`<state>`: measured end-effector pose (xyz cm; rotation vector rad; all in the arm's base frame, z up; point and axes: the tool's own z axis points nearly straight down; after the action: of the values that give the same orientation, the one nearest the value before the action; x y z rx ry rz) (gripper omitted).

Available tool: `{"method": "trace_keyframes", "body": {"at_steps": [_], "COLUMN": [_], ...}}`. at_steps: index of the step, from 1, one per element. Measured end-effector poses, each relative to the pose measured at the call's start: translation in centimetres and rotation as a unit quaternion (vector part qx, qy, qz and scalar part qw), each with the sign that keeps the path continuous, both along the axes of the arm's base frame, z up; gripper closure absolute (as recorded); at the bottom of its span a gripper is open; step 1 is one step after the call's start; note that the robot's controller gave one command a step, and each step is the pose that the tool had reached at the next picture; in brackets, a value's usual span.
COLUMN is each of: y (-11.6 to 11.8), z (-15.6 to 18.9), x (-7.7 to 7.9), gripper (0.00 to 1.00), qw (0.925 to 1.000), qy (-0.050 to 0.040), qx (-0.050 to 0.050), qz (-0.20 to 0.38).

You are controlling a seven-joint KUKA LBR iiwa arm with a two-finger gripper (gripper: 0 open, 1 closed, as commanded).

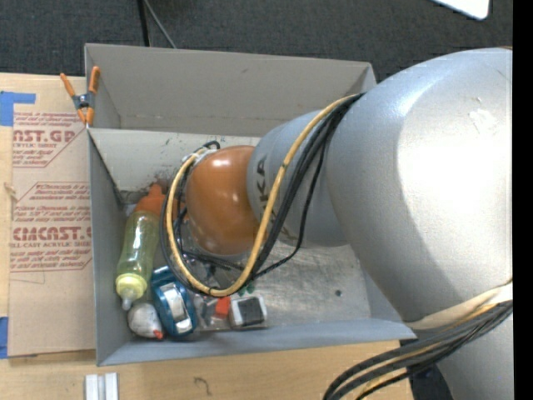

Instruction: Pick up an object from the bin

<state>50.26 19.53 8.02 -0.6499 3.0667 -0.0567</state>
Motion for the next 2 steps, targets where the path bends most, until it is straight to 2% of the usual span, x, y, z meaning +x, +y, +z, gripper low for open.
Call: {"method": "trace_keyframes", "body": {"at_steps": [1,2], "y": [0.0,0.5], "z": [0.0,3.6], "x": [0.0,0.0], "gripper": [1.00,1.00], "qw": [1.0000,1.0000], "qy": [0.0001,0.0049], "qx": [0.000,0.005], "qz": [0.000,0.000]}}
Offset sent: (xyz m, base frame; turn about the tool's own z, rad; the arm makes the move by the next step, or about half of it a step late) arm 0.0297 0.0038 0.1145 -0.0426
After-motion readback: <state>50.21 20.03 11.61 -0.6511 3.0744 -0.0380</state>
